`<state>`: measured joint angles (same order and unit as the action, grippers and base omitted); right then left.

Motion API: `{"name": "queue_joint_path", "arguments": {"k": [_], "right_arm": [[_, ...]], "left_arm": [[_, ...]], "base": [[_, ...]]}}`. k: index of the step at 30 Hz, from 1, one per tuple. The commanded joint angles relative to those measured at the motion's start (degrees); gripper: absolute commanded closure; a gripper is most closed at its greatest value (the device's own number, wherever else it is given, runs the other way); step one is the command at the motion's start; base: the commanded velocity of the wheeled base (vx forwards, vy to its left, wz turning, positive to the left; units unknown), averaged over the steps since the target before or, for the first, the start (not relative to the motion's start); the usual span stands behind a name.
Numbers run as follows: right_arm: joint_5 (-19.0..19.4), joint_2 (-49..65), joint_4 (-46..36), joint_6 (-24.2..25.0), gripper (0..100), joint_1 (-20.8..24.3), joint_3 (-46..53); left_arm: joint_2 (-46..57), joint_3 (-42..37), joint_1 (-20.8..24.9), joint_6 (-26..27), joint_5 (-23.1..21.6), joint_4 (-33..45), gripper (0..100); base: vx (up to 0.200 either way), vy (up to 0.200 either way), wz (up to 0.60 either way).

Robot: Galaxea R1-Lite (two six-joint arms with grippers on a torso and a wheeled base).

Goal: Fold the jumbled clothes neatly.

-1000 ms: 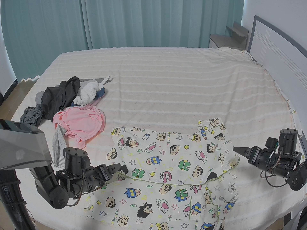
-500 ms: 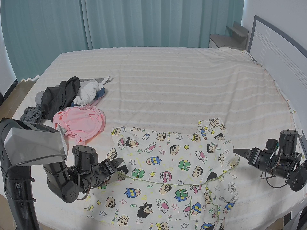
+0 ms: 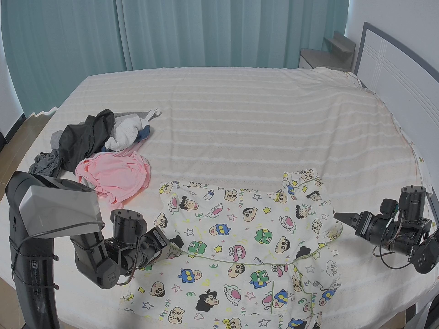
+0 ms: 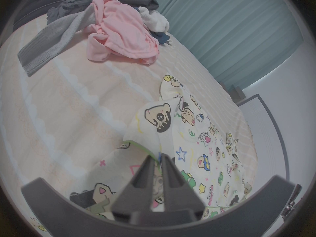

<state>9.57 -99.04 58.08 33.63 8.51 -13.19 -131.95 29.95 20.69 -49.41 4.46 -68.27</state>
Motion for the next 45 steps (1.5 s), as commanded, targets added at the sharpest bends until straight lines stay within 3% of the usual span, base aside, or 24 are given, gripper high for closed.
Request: {"name": "queue_joint_path", "arguments": {"k": [1,6,10,15,21,26,42,43,45], "right_arm": [[0.01,0.07,0.02,0.03,0,0.02,0.01],[0.01,0.07,0.02,0.03,0,0.02,0.36],[0.01,0.07,0.02,0.03,0,0.02,0.62],[0.01,-0.19,0.02,0.12,0,0.02,0.8],[0.01,-1.07,0.02,-0.59,0,-0.86,0.62],[0.63,-2.74,0.02,-1.47,0,-3.06,-0.52],[1.42,-12.58,-1.56,-3.75,0,-6.4,-10.1],[1.42,-13.11,-1.91,-3.75,0,-6.31,-10.36],[1.42,-13.82,-2.09,-3.75,0,-6.31,-10.8]], "left_arm": [[-1.47,0.37,-0.21,0.98,4.5,-1.78,100],[-1.03,-1.39,-0.12,6.52,8.28,-8.64,100],[-0.24,-4.55,0.93,10.39,8.81,-13.3,100],[-0.06,-9.91,3.39,13.64,8.81,-13.65,100],[0.03,-12.81,3.04,17.24,10.22,-13.65,100],[-0.06,-13.34,3.04,17.59,12.59,-13.47,100],[-0.68,-14.04,3.48,16.98,11.89,-13.73,100],[-0.68,-14.04,3.48,16.98,11.89,-13.82,0],[-0.68,-13.87,3.48,17.06,11.89,-13.82,0]], "base": [[0.0,0.0,0.0],[0.0,0.0,0.0],[0.0,0.0,0.0],[0.0,0.0,0.0],[0.0,0.0,0.0],[0.0,0.0,0.0],[0.0,0.0,0.0],[0.0,0.0,0.0],[0.0,0.0,0.0]]}}
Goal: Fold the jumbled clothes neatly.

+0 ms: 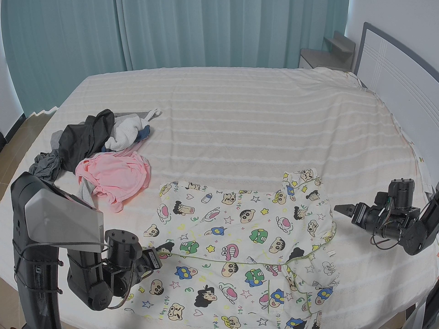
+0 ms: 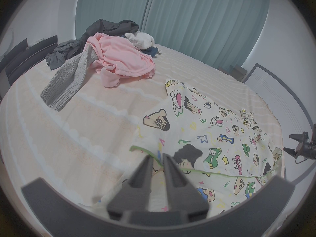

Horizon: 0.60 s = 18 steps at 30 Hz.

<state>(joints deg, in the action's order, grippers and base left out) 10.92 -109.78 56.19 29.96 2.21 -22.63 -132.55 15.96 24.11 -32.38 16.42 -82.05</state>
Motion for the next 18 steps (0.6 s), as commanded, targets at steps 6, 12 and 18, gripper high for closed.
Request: {"name": "queue_joint_path", "arguments": {"k": [6,12,18], "right_arm": [[0.15,-4.48,-0.38,-1.14,0,-0.71,-2.07],[5.86,-6.68,-4.95,-0.87,0,-2.03,-5.94],[8.15,-6.59,-14.79,1.24,0,-3.88,-12.27]], "left_arm": [[0.01,0.04,-0.21,0.3,0.1,-4.87,0],[5.55,-0.14,-2.49,-0.4,0.1,-7.95,0],[11.87,-0.05,-4.86,-4.71,-0.07,-7.95,0]], "base": [[0.0,0.0,0.0],[0.0,0.0,0.0],[0.0,0.0,0.0]]}}
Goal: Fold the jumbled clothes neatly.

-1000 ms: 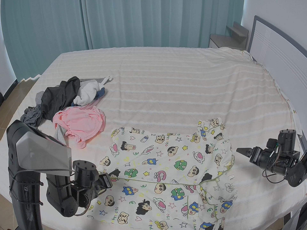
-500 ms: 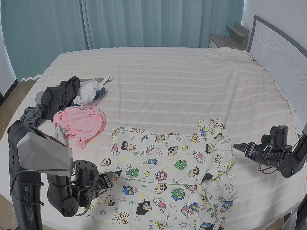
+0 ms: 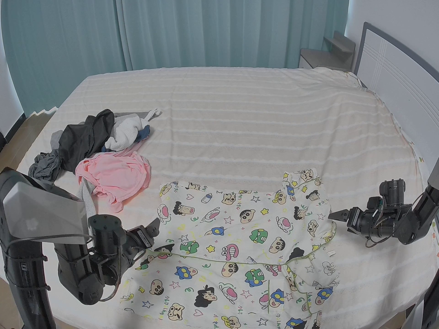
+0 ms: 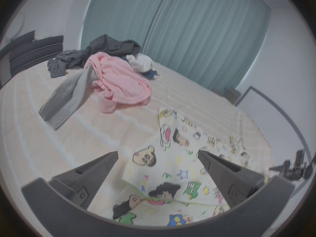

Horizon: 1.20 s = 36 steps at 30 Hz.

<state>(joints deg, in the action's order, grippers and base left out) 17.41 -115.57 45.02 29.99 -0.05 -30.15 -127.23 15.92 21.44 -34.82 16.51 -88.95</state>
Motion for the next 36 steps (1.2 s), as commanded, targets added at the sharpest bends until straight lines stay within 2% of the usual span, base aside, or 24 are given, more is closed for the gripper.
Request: {"name": "queue_joint_path", "arguments": {"k": [1,5,10,19,20,27,36], "right_arm": [[2.28,-0.1,-4.94,2.18,0,-1.71,-5.62],[2.72,1.84,-5.03,2.18,0,-0.83,-4.39],[2.54,2.1,-5.03,2.27,0,3.04,-2.37],[1.75,-0.1,-5.12,2.09,0,5.67,-1.05],[1.66,-0.45,-5.21,2.18,100,5.85,-0.97],[1.4,-0.1,-4.85,1.65,100,8.13,-0.26],[-7.3,0.96,-3.8,0.68,100,18.77,-0.44]], "left_arm": [[8.67,-0.36,-3.25,-3.5,-0.25,-1.05,0],[8.67,-2.74,-3.6,-4.29,-0.25,-1.05,0],[8.32,-3.79,-3.6,-7.28,-0.07,-1.05,0],[7.97,-4.85,-3.6,-7.28,0.11,-1.05,0],[7.88,-4.85,-3.6,-7.28,0.11,-1.05,0],[7.88,-4.85,-3.51,-7.28,0.19,-1.05,0],[8.14,-5.37,-3.43,-7.11,0.46,-1.05,0]], "base": [[0.0,0.0,0.0],[0.0,0.0,0.0],[0.0,0.0,0.0],[0.0,0.0,0.0],[0.0,0.0,0.0],[0.0,0.0,0.0],[0.0,0.0,0.0]]}}
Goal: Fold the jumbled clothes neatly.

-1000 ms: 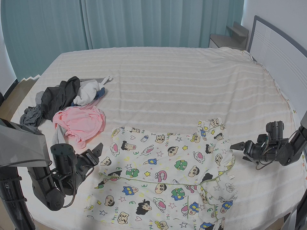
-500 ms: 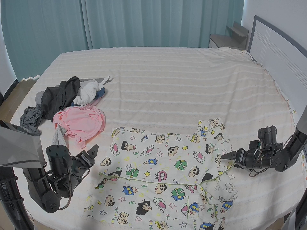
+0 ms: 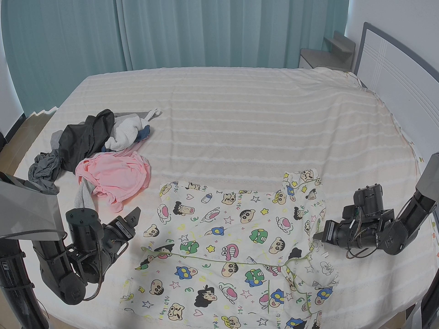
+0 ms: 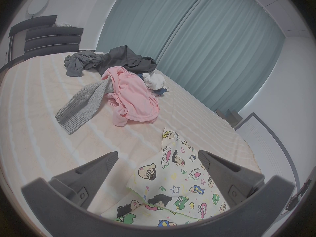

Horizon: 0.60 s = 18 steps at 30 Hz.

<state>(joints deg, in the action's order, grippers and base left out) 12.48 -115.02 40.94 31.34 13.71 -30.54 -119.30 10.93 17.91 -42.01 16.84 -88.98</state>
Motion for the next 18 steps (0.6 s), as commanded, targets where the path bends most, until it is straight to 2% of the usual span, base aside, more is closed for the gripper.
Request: {"name": "queue_joint_path", "arguments": {"k": [1,3,8,16,18], "right_arm": [[-2.73,0.41,0.28,-0.84,100,5.53,-0.14],[-4.13,-0.03,0.28,-1.9,100,7.91,-0.58],[-6.42,-1.52,0.28,-4.8,100,9.93,-2.07],[-6.95,-4.69,1.69,-4.89,100,14.23,-3.3],[-8.35,-7.41,3.01,-4.97,100,14.94,-4.44]], "left_arm": [[0.21,-0.39,0.11,0.08,0.13,-1.02,0],[0.29,-0.48,0.2,0.08,0.22,-1.02,0],[0.47,-1.44,0.37,0.08,0.3,-1.02,0],[0.47,-1.53,0.46,0.08,0.39,-1.02,0],[0.47,-1.88,0.46,0.08,0.39,-1.02,0]], "base": [[0.0,0.0,0.0],[0.0,0.0,0.0],[0.0,0.0,0.0],[0.0,0.0,0.0],[0.0,0.0,0.0]]}}
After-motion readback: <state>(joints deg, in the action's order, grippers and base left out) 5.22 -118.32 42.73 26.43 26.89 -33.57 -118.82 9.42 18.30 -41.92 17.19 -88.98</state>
